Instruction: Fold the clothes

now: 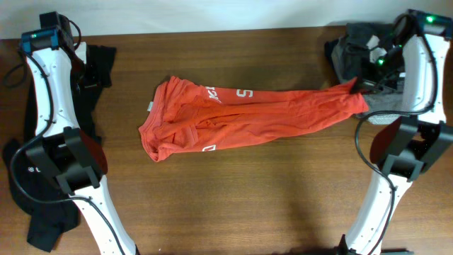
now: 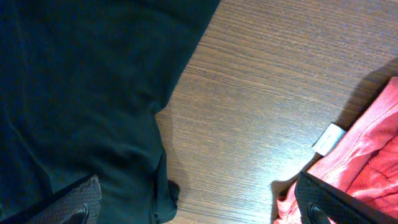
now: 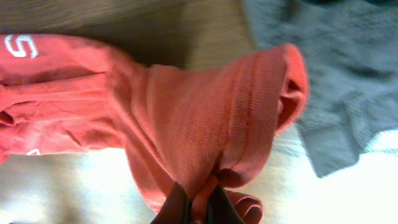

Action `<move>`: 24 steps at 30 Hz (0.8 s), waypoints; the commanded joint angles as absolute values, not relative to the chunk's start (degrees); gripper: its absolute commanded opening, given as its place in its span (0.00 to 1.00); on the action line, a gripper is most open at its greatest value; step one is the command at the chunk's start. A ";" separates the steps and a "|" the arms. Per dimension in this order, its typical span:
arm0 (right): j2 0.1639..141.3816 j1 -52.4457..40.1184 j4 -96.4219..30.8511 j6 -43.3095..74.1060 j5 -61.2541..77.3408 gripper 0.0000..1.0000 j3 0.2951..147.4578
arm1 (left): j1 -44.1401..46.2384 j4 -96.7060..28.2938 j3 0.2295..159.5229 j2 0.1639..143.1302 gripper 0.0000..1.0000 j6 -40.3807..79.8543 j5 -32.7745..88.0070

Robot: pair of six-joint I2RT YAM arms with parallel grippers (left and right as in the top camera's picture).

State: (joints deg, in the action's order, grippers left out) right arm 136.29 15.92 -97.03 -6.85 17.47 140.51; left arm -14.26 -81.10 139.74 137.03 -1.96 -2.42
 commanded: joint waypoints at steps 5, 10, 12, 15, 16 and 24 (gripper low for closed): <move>135.72 4.38 -96.86 -7.40 18.02 0.04 141.78 | -14.59 -80.95 141.05 135.06 0.99 -2.20 -2.83; 135.74 -3.29 -95.07 -5.87 17.93 0.04 141.75 | -14.57 -80.51 141.05 135.06 0.99 -2.20 -2.81; 135.85 -6.98 -93.19 -4.32 17.76 0.04 141.49 | -14.59 -80.53 141.05 135.06 0.99 -2.20 -2.81; 136.40 -10.39 -91.85 -2.87 17.78 0.04 141.12 | -14.59 -80.55 141.05 135.06 0.99 -2.20 -2.81; 136.44 -11.31 -91.20 -2.22 17.80 0.04 140.77 | -14.59 -80.55 141.05 135.06 0.99 -2.20 -2.79; 136.44 -17.89 -82.52 1.34 17.39 0.04 136.09 | -14.59 -80.55 141.05 135.06 0.99 -2.20 -2.79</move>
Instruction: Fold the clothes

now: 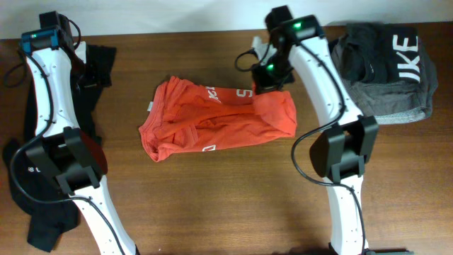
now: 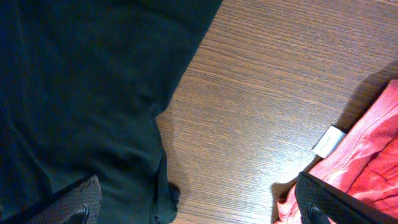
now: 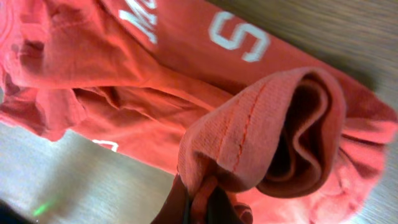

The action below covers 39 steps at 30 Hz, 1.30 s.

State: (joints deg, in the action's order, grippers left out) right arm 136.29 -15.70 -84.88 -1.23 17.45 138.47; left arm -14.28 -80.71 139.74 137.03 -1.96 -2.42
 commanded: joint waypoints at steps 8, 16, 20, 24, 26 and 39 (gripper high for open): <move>136.46 -20.73 -75.68 2.26 17.58 0.04 130.10 | -14.52 -80.58 141.05 135.06 0.99 -2.20 -2.76; 136.46 -21.50 -75.77 2.17 18.92 0.66 130.06 | -14.52 -80.60 141.05 135.06 0.99 -2.20 -2.61; 136.33 -21.45 -77.47 0.84 22.28 0.72 130.47 | -14.52 -80.60 141.05 135.06 0.99 -2.17 -2.31; 135.96 -20.67 -80.71 -0.14 22.04 0.72 133.19 | -14.41 -80.66 141.05 135.06 0.99 -2.22 -0.19; 135.90 -19.64 -84.18 -0.62 21.34 0.72 136.99 | -14.35 -80.84 141.03 135.06 0.99 -2.42 2.74; 135.90 -10.00 -96.77 -0.60 10.90 0.78 148.20 | -9.02 -84.90 135.31 135.09 0.99 -22.04 25.74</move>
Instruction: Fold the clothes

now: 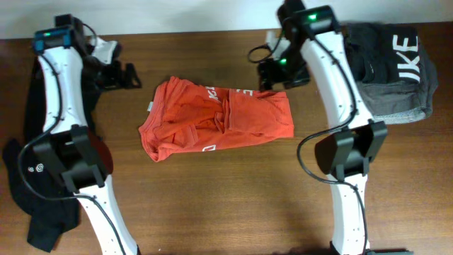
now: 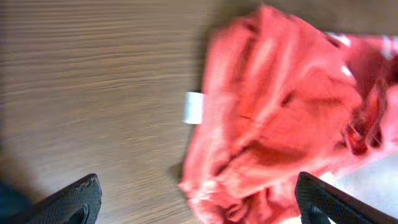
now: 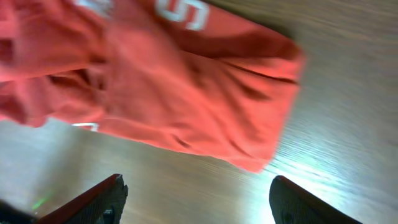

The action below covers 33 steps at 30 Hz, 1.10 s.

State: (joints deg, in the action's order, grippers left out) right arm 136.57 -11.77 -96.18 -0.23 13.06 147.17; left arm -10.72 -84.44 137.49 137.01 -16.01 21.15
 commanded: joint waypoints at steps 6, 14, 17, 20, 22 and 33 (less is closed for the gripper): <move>135.90 -8.10 -97.08 -0.67 10.85 0.78 148.20 | -8.01 -82.96 128.18 135.09 0.99 -23.73 25.50; 135.90 -8.08 -96.44 -1.26 10.68 0.71 148.20 | -8.23 -78.74 119.61 135.09 0.98 -32.56 25.78; 135.90 -8.08 -96.27 -1.23 10.68 0.70 148.20 | -7.97 -77.71 117.47 135.09 0.94 -36.38 25.74; 135.90 -8.12 -96.27 -1.23 10.70 0.69 148.20 | -7.99 -76.58 116.95 135.09 0.81 -38.46 25.71; 135.90 -8.23 -96.27 -1.23 10.68 0.68 148.20 | -7.99 -74.63 116.36 135.09 0.79 -38.98 25.74; 135.92 -8.23 -96.25 -1.26 10.68 0.67 148.20 | -7.60 -69.04 114.34 135.31 0.72 -39.09 25.76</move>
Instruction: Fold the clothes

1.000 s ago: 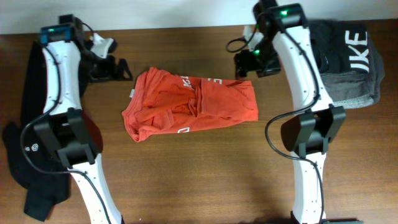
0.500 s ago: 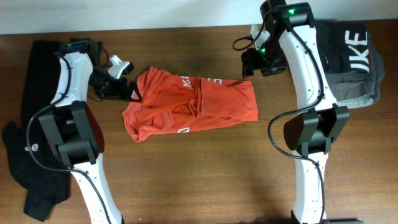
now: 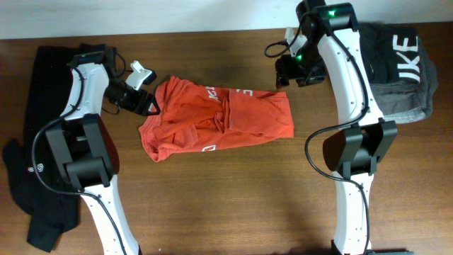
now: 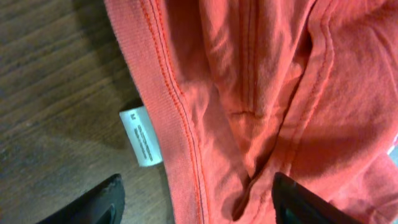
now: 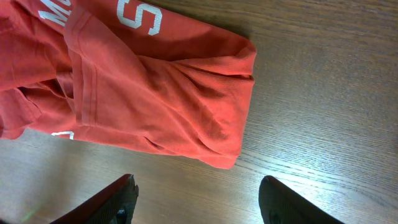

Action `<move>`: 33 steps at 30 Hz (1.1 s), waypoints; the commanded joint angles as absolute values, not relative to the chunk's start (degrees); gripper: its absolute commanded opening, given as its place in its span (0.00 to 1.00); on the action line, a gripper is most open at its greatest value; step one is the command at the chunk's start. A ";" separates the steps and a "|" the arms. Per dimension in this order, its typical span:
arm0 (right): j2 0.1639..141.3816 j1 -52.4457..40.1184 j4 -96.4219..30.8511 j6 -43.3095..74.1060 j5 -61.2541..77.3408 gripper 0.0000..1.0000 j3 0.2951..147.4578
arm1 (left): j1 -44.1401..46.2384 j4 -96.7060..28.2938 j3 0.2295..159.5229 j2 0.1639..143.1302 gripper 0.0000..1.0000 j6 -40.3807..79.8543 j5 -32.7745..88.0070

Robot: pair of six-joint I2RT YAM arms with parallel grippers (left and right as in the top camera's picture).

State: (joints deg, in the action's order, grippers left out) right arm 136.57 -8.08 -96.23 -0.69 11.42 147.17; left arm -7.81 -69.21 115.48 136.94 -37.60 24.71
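Note:
An orange-red shirt (image 3: 219, 122) with white letters lies doubled over at mid-table, its right end folded back on itself. My left gripper (image 3: 145, 105) is at the shirt's left edge. In the left wrist view the left gripper (image 4: 196, 202) is open, close over the ribbed hem (image 4: 168, 124), with a white label (image 4: 142, 137) beside it. My right gripper (image 3: 289, 71) hovers behind the shirt's right end. In the right wrist view the right gripper (image 5: 198, 202) is open and empty, with the folded shirt edge (image 5: 239, 106) beyond its fingertips (image 5: 112, 202).
A folded grey garment (image 3: 393, 67) with white lettering lies at the back right. Black clothes (image 3: 42, 85) cover the table's left side, and more dark cloth (image 3: 32, 212) sits at the front left. Bare wood (image 3: 233, 198) lies in front of the shirt.
My left gripper has moved from the back left, short of the shirt, down to the shirt's left hem. The right gripper sits slightly farther back and right. The shirt has not changed shape.
At first my right gripper held the shirt's right end stretched out by the grey pile. Then it held that end over the shirt's middle. Then it was open, the shirt lying doubled. The left gripper stayed over the black cloth, then came across to the shirt.

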 commanded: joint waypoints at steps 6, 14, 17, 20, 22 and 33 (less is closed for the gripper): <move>135.92 -8.23 -96.25 -1.23 10.68 0.66 148.20 | -7.60 -68.55 114.34 135.41 0.65 -39.11 25.67; 135.92 -8.23 -96.25 -1.23 10.68 0.66 148.20 | -7.60 -67.66 114.32 135.87 0.64 -38.44 25.06; 135.92 -8.23 -96.25 -1.26 10.68 0.66 148.20 | -7.35 -67.68 113.99 136.40 0.64 -37.95 24.38; 135.92 -8.23 -96.27 -1.26 10.66 0.66 148.20 | -6.98 -67.35 113.56 137.03 0.64 -37.60 24.18; 135.92 -8.23 -96.25 -1.23 10.66 0.66 148.18 | -6.68 -66.98 113.54 137.95 0.64 -36.77 24.10; 136.00 -8.23 -96.27 -1.26 10.20 0.66 148.18 | -4.75 -64.62 113.54 140.51 0.61 -32.40 17.15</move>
